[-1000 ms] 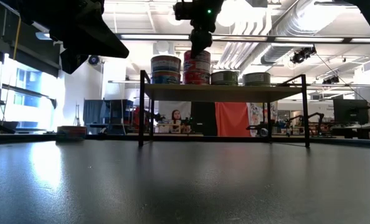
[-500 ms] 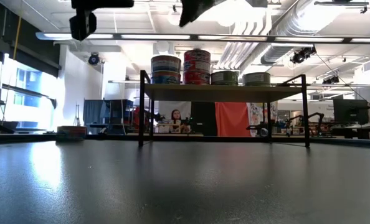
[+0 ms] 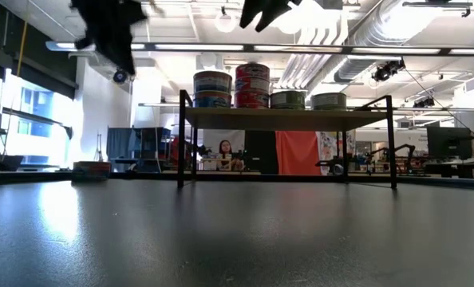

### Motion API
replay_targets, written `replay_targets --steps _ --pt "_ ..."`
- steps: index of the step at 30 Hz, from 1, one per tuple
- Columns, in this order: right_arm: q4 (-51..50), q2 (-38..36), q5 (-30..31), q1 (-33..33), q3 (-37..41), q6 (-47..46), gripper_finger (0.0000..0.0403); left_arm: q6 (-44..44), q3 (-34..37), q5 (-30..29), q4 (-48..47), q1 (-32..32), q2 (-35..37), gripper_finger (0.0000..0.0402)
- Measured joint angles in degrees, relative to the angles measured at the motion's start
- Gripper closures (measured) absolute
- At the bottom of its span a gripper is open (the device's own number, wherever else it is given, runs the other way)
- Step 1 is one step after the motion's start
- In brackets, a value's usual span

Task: Stack canned seafood by type on shelf
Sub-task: Move the blue-pink tuna can to the center of the table

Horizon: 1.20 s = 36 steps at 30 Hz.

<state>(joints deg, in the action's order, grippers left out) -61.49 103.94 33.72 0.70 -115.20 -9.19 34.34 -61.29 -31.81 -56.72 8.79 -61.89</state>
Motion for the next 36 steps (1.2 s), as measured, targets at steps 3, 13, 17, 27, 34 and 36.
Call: replay_targets --steps 3,13,17,27,34,36 --pt "-4.0 0.0 -3.4 -1.3 0.0 -3.0 0.0098 -3.4 3.9 3.8 -0.1 9.1 -1.6 0.0402" --pt "-18.2 -0.2 1.9 -12.7 1.0 -18.0 0.0184 1.5 15.6 0.4 13.2 25.9 -2.9 0.0402" --pt "-24.2 -0.2 2.9 -15.2 4.3 -26.4 0.0339 9.9 21.4 1.1 20.3 30.0 -4.7 0.0402" --pt "-24.0 -0.1 -0.4 -19.0 10.1 -37.5 0.04 18.2 28.5 -11.9 32.3 34.6 -9.5 0.0402" --pt "-23.6 -0.4 -1.3 -20.4 10.1 -40.8 0.0401 15.7 29.0 -11.7 37.8 37.7 -17.7 0.0402" --pt "-23.6 -0.7 -1.3 -20.9 10.1 -42.2 0.0399 17.9 29.0 -12.2 37.8 38.3 -19.6 0.0402"
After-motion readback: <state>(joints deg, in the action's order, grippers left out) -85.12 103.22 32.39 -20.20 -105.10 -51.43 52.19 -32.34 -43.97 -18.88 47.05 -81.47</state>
